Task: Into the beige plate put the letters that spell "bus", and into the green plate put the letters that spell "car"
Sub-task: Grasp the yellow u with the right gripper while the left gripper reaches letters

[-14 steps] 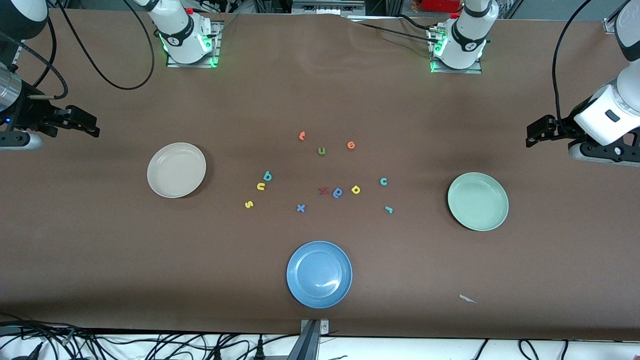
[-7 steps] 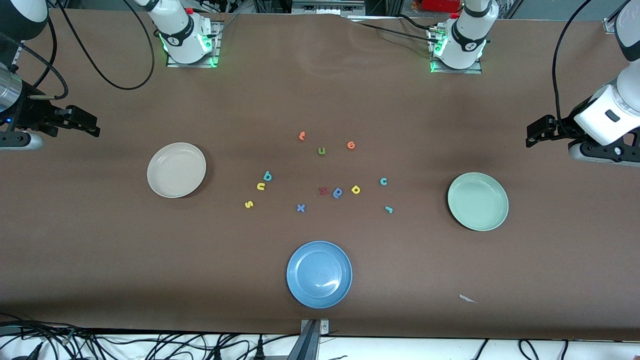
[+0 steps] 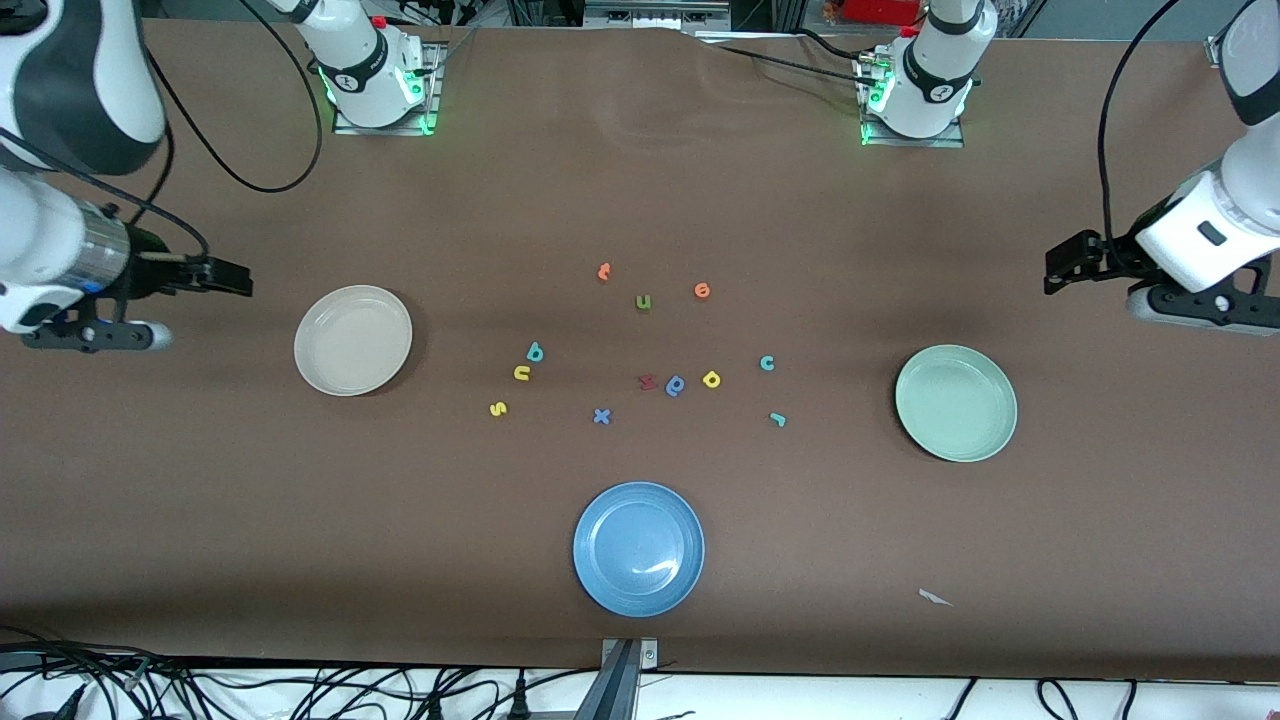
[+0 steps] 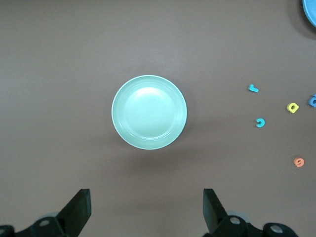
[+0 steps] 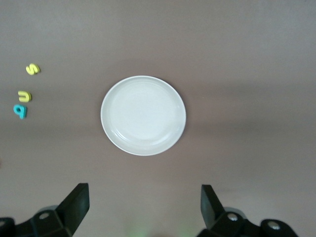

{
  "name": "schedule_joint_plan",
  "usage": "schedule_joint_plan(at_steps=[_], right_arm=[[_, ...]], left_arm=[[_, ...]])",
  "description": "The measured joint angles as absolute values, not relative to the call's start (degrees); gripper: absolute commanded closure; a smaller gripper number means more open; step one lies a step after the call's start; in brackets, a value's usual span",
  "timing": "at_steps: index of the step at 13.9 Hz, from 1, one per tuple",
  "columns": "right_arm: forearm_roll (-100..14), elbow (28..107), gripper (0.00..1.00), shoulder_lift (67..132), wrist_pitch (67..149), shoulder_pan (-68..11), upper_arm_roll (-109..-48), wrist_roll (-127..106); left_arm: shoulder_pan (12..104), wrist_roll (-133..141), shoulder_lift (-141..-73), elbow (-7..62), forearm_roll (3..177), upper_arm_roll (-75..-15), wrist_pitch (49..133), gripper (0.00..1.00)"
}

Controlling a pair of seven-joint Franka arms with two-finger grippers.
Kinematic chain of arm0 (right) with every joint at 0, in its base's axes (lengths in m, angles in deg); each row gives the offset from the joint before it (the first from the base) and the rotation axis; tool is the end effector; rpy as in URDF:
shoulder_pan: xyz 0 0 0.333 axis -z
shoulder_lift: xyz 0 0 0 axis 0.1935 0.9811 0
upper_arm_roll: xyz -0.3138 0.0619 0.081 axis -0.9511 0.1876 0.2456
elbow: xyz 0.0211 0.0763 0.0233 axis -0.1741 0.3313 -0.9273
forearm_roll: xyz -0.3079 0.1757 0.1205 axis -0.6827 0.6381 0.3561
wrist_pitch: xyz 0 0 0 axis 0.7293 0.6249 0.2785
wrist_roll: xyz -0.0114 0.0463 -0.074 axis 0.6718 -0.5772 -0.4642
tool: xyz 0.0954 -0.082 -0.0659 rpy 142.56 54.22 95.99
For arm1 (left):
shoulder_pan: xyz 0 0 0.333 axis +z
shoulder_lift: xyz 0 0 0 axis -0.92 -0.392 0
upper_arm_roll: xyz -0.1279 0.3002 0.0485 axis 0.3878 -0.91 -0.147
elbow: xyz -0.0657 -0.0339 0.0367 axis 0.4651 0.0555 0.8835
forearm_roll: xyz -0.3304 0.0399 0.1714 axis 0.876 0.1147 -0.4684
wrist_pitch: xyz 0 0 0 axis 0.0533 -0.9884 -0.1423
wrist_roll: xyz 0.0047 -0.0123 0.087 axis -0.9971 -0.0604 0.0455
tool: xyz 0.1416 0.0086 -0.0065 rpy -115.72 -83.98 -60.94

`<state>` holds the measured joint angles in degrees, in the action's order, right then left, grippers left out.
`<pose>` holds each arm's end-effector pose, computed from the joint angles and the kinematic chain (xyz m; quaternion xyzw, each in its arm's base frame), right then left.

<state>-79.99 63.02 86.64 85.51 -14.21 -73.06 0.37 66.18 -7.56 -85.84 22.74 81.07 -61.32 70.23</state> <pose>0.5722 0.0300 0.4694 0.9940 -0.0226 -0.1067 0.0104 0.5592 -0.0259 0.5310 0.9974 -0.0653 -0.0304 0.0021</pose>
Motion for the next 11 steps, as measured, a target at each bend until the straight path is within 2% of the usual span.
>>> schedule_joint_plan(at_steps=[5, 7, 11], right_arm=[[-79.98, 63.26, 0.04, 93.21, 93.64, -23.46, -72.78, 19.14], [-79.93, 63.78, 0.11, 97.29, 99.57, -26.77, -72.66, 28.45], [-79.94, 66.2, 0.13, 105.43, 113.36, -34.52, -72.52, 56.28]], left_arm=[[61.79, 1.34, -92.08, 24.09, 81.07, -57.97, 76.49, 0.0], [61.09, 6.63, -95.79, 24.27, 81.07, -54.57, 80.9, 0.0], [59.69, 15.49, -102.91, 25.23, 81.07, -49.63, 90.02, 0.0]])
